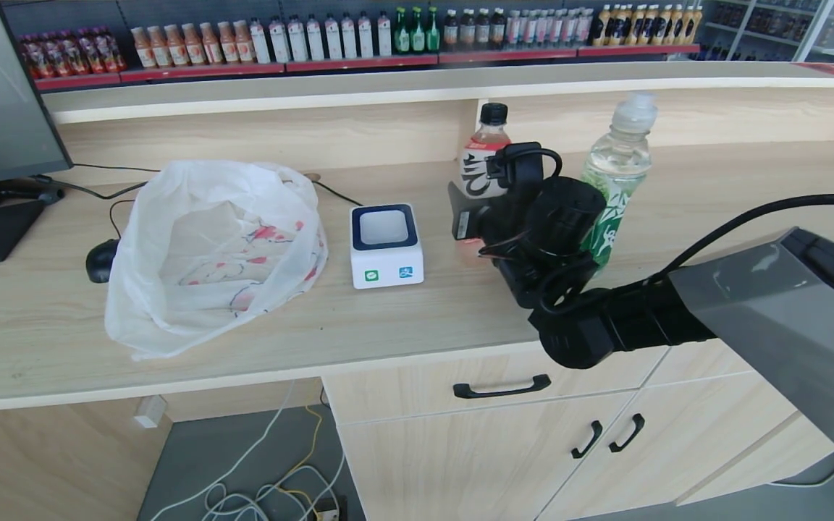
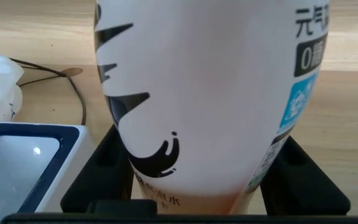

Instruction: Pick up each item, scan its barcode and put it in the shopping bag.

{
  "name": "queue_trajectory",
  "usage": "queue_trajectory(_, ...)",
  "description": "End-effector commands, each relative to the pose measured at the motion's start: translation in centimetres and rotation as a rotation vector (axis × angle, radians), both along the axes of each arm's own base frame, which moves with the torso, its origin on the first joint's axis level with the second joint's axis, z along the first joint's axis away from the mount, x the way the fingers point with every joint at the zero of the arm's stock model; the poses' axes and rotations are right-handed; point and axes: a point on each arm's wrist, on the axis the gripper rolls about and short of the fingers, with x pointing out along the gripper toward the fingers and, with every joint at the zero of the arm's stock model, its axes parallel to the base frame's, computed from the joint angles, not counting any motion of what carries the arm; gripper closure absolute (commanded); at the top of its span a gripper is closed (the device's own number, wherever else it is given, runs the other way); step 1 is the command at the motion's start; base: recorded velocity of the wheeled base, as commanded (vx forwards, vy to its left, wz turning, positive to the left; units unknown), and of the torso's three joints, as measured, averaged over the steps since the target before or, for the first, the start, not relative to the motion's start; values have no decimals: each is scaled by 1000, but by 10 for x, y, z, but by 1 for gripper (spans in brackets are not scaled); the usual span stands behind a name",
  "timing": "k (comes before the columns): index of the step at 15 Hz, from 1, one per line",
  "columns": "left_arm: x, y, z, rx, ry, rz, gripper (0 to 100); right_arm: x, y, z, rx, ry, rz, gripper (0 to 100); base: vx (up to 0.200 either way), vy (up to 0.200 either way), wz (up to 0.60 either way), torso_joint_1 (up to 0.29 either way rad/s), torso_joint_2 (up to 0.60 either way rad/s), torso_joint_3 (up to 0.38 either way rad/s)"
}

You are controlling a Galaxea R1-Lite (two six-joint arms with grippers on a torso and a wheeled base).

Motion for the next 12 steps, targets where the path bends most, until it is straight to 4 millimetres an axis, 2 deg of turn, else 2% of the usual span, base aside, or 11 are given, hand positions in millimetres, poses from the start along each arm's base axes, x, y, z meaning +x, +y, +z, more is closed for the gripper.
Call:
queue_trajectory(1, 0, 0, 0, 0, -1, 0, 0, -5, -2, 10, 11, -23, 9, 100, 0, 0, 0, 0, 0, 0)
queue_trajectory(6, 0, 0, 0, 0, -1, 0, 0, -23, 0, 36, 37, -76, 31, 100, 0, 0, 0, 0, 0, 0)
queue_trajectory(8, 0, 0, 0, 0, 0, 0, 0, -35, -1, 37, 43, -95, 42, 100, 0, 0, 0, 0, 0, 0)
queue_trajectory(10, 0, 0, 0, 0, 0, 0, 0, -52, 2, 35, 43, -93, 73, 100, 0, 0, 0, 0, 0, 0)
queue_trajectory(12, 0, 0, 0, 0, 0, 0, 0, -79, 1, 34, 39, -84, 111, 100, 0, 0, 0, 0, 0, 0)
